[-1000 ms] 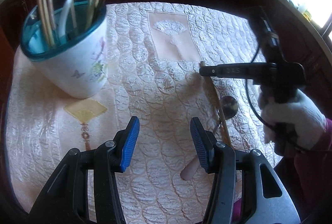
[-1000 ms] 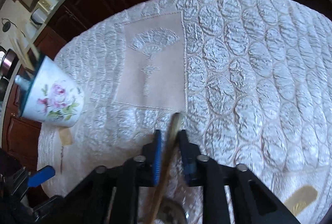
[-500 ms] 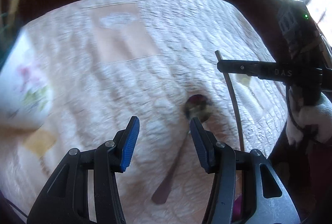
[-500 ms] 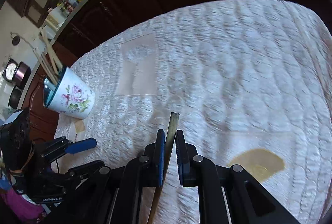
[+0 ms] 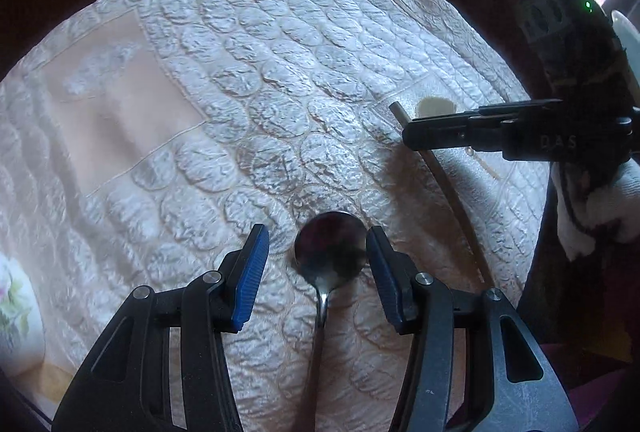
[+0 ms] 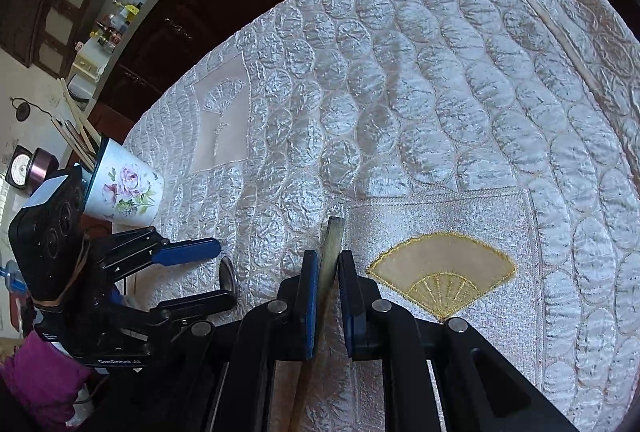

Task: Organize utensils
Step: 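Grasp the metal spoon handle with the left gripper while the right gripper grasps the chopstick, then lift the metal spoon with the left gripper while the right gripper lifts the chopstick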

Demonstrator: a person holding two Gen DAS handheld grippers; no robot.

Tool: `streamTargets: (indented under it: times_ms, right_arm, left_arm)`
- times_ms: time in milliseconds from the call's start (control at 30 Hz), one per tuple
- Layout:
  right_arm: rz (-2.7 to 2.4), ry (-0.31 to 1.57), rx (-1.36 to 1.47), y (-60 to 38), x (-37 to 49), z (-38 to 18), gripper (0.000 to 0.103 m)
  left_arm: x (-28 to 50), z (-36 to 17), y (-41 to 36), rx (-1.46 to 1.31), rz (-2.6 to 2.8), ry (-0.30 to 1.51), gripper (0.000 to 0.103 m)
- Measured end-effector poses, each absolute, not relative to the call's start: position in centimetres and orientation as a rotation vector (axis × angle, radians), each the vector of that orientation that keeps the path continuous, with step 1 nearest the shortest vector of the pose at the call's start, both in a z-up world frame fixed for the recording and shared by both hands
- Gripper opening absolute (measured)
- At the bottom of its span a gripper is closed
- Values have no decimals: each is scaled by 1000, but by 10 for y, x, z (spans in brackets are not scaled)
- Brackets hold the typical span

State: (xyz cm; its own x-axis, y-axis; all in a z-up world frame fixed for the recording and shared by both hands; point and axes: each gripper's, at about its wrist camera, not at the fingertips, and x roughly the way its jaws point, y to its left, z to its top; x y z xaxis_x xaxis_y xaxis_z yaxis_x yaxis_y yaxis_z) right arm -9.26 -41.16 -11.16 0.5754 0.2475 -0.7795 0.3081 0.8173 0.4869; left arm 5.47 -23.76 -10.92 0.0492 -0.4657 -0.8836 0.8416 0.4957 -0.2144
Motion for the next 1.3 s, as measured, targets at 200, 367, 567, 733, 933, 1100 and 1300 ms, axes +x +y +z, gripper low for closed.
streamTargets:
  times_ms: [200, 367, 567, 733, 933, 1100, 1300]
  right_arm:
    - [-32, 992, 645, -416, -90, -117, 10]
    - [-30, 996, 646, -413, -84, -121, 10]
    - [-25, 994, 623, -403, -74, -116, 10]
    - [-13, 995, 610, -396, -66, -114, 10]
    - [-32, 995, 604, -395, -67, -113, 10]
    - [-62, 998, 599, -403, -74, -114, 10]
    - [-58, 999, 633, -413, -82, -118, 10]
  left_arm:
    - [58, -115, -248, 449, -1073, 1128, 49]
    - [59, -117, -249, 471, -1031, 1106, 14]
    - [62, -118, -227, 400, -962, 1110, 4]
    - [60, -117, -212, 352, -917, 1115, 2]
    - [58, -114, -209, 347, -915, 1116, 2]
    - [58, -111, -207, 333, -921, 1129, 3]
    - [67, -114, -219, 320, -982, 1151, 29]
